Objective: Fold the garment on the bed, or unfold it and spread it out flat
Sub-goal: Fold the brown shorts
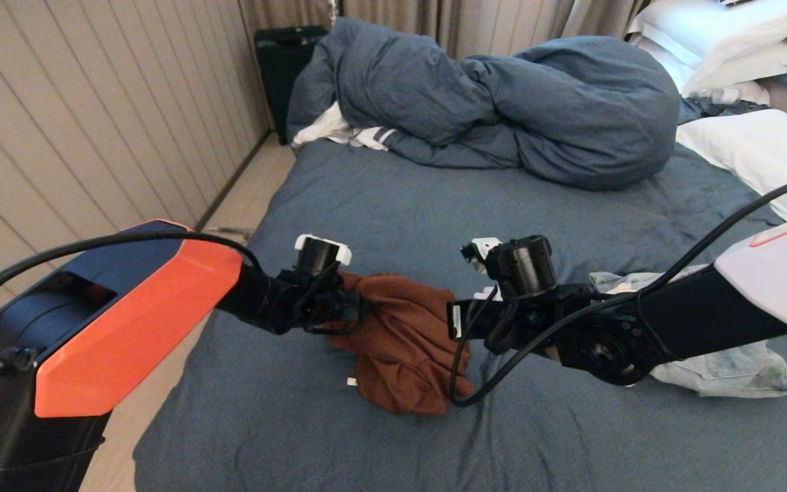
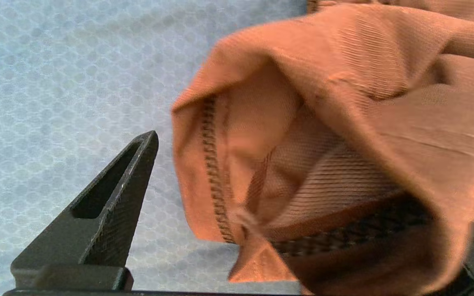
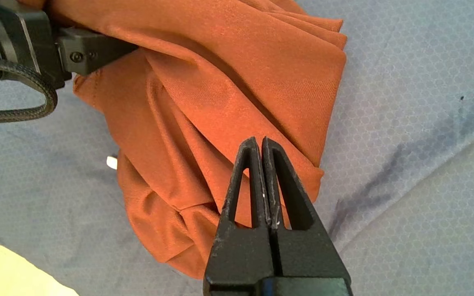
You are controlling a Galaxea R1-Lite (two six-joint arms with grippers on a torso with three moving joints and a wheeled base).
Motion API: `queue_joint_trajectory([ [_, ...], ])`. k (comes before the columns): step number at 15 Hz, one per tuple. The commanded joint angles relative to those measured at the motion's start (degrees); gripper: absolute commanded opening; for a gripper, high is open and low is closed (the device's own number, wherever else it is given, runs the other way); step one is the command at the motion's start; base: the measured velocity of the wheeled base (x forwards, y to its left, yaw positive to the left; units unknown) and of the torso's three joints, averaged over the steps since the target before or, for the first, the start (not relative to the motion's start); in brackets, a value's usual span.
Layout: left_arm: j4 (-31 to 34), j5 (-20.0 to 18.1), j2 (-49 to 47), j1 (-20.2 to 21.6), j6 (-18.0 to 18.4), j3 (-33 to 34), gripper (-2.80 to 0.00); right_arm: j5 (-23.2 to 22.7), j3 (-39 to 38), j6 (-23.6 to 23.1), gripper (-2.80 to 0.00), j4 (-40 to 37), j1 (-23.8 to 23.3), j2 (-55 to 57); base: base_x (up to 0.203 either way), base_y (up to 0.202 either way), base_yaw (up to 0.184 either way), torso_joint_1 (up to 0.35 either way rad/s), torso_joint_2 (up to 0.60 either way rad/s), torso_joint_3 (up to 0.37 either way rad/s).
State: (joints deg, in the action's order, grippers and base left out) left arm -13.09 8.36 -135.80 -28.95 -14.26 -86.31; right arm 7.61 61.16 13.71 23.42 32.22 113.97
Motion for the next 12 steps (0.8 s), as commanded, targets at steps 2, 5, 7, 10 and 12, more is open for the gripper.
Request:
queue_joint_trajectory([
  [2,-0.1,0.0,0.5,0.0,0.0,0.7,-2.80,0.0,0.0,0.1,-2.80,0.4,0.0,0.0,0.000,0.000,0.000,0.000,0.00,0.000],
  [5,-0.2,0.0,0.4,-0.1,-0.2,0.7,-2.80,0.1,0.1,0.1,-2.80,0.4,-0.1,0.0,0.000,0.000,0.000,0.000,0.00,0.000],
  [7,-0.1,0.0,0.2,-0.1,-0.2,0.6,-2.80,0.1,0.2,0.1,-2.80,0.5,-0.1,0.0,0.000,0.000,0.000,0.000,0.00,0.000],
  [10,-0.2,0.2,0.1,-0.8,-0.3,0.8,-2.80,0.1,0.2,0.1,-2.80,0.5,-0.1,0.1,0.000,0.000,0.000,0.000,0.00,0.000],
  [12,-0.8,2.2,0.6,-2.2,-0.1,2.1,-2.80,0.1,0.3,0.1,-2.80,0.5,-0.1,0.3,0.000,0.000,0.000,0.000,0.00,0.000],
])
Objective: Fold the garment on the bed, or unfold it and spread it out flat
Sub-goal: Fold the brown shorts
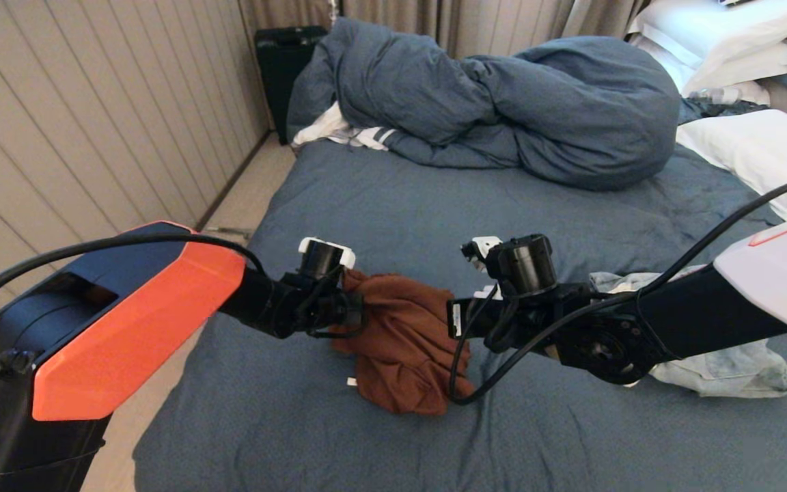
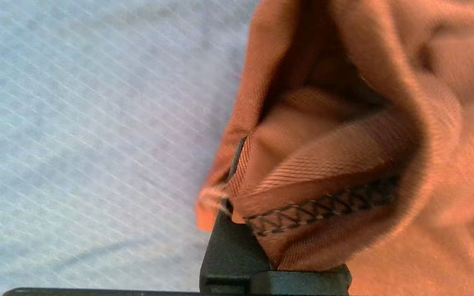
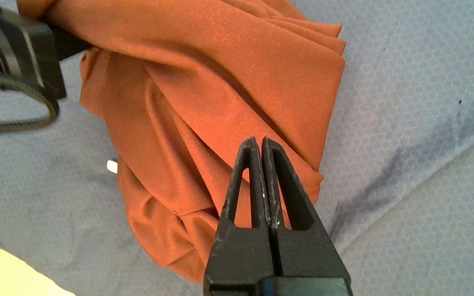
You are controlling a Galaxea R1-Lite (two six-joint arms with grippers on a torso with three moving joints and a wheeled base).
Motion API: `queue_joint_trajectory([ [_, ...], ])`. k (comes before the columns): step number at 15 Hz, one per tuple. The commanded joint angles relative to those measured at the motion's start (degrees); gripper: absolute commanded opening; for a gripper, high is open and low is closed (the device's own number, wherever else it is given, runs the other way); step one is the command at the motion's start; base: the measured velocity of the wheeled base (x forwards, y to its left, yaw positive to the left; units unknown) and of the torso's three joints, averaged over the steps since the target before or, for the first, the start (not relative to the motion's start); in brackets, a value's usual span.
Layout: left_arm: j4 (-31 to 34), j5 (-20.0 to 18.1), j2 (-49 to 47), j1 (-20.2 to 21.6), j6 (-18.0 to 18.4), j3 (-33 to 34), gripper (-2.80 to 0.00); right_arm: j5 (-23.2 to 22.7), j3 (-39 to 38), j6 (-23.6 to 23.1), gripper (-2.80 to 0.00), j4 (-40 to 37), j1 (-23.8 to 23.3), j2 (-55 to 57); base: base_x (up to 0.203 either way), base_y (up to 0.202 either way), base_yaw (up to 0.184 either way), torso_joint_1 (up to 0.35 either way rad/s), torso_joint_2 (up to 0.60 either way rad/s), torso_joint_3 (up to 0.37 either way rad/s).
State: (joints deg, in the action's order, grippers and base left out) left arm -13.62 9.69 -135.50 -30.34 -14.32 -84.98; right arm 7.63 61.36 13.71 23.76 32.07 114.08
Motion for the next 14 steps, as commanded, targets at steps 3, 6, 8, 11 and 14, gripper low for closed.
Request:
queue_joint_trajectory([
  [3,-0.1,1.0,2.6,-1.5,0.1,2.0,-2.80,0.0,0.0,0.0,-2.80,0.1,0.1,0.4,0.000,0.000,0.000,0.000,0.00,0.000],
  [6,0.4,0.8,8.8,-1.8,0.9,6.3,-2.80,0.0,0.1,0.0,-2.80,0.1,0.1,0.2,0.000,0.000,0.000,0.000,0.00,0.000],
  [8,0.7,0.7,13.6,-2.3,4.7,9.8,-2.80,0.0,0.1,0.0,-2.80,0.1,0.1,0.1,0.000,0.000,0.000,0.000,0.00,0.000],
  [11,2.6,0.9,18.9,-2.5,13.2,13.1,-2.80,0.1,0.3,0.0,-2.80,-0.1,0.0,-0.3,0.000,0.000,0.000,0.000,0.00,0.000],
  [14,8.3,0.8,22.7,-3.1,14.8,13.0,-2.80,0.1,0.2,-0.1,-2.80,-0.1,0.1,-0.6,0.000,0.000,0.000,0.000,0.00,0.000],
])
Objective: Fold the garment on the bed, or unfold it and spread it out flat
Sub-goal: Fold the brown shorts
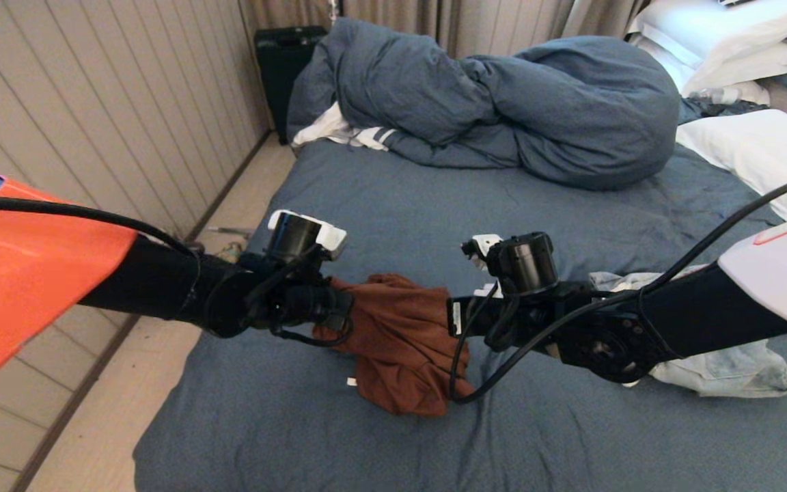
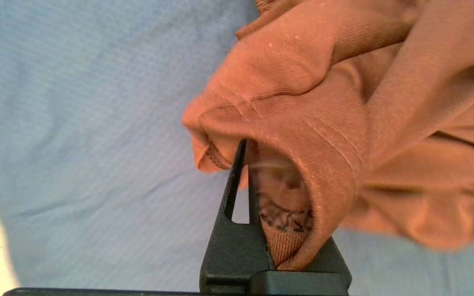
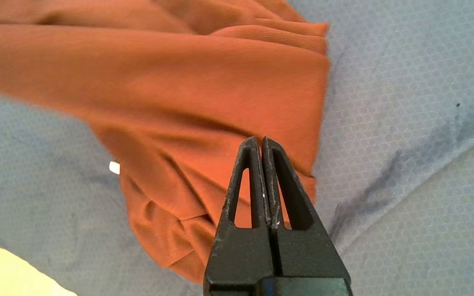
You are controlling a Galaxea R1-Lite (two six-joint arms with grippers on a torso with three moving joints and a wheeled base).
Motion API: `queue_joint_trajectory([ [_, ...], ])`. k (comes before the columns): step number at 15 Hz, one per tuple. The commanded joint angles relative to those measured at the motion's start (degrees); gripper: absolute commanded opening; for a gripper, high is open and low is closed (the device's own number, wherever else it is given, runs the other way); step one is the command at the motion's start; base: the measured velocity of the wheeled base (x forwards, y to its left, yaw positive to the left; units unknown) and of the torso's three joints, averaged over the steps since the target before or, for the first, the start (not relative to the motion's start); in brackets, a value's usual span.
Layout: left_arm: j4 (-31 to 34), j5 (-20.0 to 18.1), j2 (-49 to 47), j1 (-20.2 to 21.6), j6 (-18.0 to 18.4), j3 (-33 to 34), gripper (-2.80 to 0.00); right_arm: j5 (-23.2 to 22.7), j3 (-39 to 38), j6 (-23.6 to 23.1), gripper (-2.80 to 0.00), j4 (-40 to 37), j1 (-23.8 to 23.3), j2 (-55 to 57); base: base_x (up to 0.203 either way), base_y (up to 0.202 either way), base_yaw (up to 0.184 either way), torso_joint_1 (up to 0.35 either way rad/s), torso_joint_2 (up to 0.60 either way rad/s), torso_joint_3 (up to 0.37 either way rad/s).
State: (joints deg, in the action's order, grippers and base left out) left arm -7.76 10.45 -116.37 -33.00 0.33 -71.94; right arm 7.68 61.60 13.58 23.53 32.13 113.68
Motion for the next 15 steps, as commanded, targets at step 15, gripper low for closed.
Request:
queue_joint_trajectory([
  [15,21.8,-7.2,4.5,-2.8,15.0,-3.9,-2.80,-1.1,-0.5,0.4,-2.80,-0.1,2.7,1.8,0.000,0.000,0.000,0.000,0.00,0.000],
])
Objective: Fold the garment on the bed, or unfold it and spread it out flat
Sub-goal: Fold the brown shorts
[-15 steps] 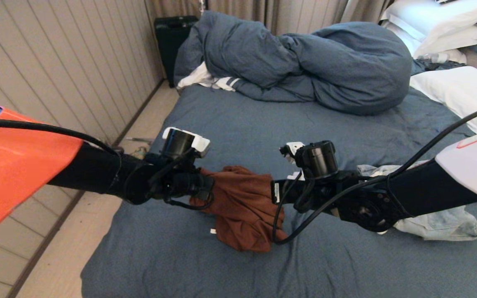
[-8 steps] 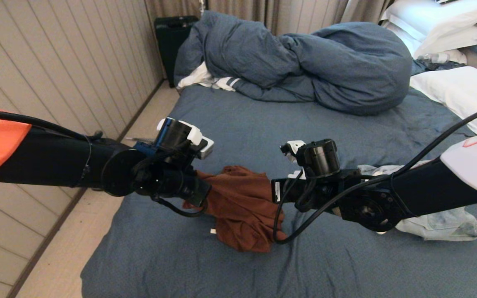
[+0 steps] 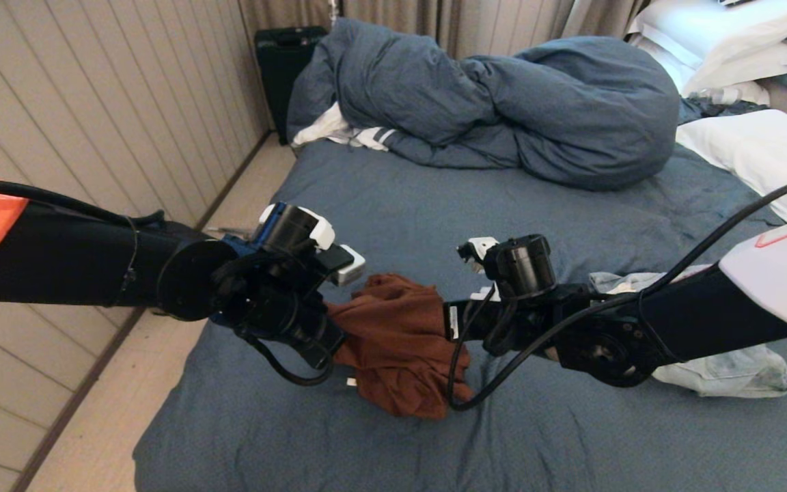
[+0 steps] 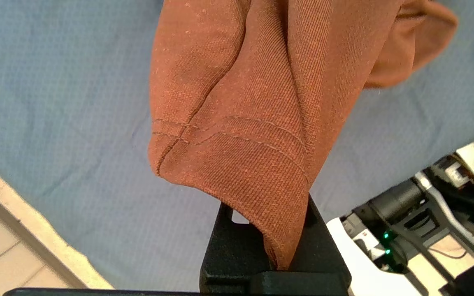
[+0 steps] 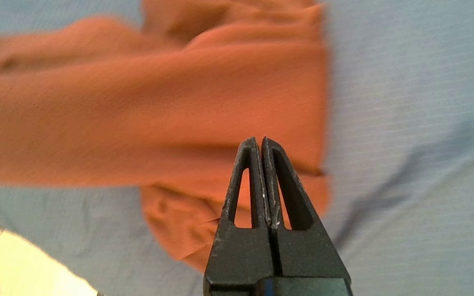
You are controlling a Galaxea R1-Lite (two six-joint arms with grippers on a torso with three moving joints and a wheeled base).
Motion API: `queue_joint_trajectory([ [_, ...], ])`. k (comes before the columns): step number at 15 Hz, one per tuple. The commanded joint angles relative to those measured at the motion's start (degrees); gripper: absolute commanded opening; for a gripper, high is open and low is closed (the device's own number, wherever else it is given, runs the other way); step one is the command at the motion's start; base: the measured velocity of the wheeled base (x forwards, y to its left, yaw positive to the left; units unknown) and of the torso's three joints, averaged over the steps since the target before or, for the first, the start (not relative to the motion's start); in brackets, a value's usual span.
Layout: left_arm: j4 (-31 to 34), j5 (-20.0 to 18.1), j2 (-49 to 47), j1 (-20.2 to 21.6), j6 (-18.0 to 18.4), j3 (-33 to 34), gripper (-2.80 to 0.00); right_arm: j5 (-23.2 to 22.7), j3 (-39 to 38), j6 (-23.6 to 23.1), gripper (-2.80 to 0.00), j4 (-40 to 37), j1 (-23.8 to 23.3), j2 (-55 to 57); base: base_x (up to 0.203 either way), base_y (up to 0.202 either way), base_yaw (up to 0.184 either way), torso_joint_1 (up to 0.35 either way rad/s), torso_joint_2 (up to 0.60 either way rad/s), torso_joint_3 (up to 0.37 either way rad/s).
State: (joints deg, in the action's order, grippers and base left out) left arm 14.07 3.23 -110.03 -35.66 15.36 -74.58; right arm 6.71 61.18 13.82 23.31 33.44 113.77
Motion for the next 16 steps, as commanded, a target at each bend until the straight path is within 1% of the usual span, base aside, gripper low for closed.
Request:
queue_joint_trajectory([
  [1,0.0,0.0,-3.2,0.0,-0.5,-2.5,-2.80,-0.1,0.2,0.3,-2.80,0.2,2.5,3.4,0.000,0.000,0.000,0.000,0.00,0.000],
  [3,0.0,0.0,-5.8,0.4,-2.6,-5.4,-2.80,0.0,1.3,0.4,-2.80,0.3,3.2,6.4,0.000,0.000,0.000,0.000,0.00,0.000],
  [7,-0.1,0.0,-11.0,3.5,-3.4,-10.4,-2.80,0.2,6.5,0.2,-2.80,-0.6,3.1,12.9,0.000,0.000,0.000,0.000,0.00,0.000],
  [10,-0.5,-1.1,-15.5,5.2,-3.5,-12.8,-2.80,0.3,12.0,0.2,-2.80,-6.0,2.4,17.1,0.000,0.000,0.000,0.000,0.00,0.000],
  [12,-0.5,-1.4,-19.2,6.5,-3.9,-16.0,-2.80,0.9,14.6,0.2,-2.80,-10.1,2.1,19.1,0.000,0.000,0.000,0.000,0.00,0.000],
  [14,-0.4,-1.5,-21.9,8.0,-5.8,-19.2,-2.80,2.2,14.0,-0.3,-2.80,-10.4,1.0,19.2,0.000,0.000,0.000,0.000,0.00,0.000],
  [16,-0.1,-1.9,-22.2,8.6,-5.8,-18.0,-2.80,2.3,12.7,-0.4,-2.80,-10.5,-0.9,19.0,0.000,0.000,0.000,0.000,0.00,0.000],
])
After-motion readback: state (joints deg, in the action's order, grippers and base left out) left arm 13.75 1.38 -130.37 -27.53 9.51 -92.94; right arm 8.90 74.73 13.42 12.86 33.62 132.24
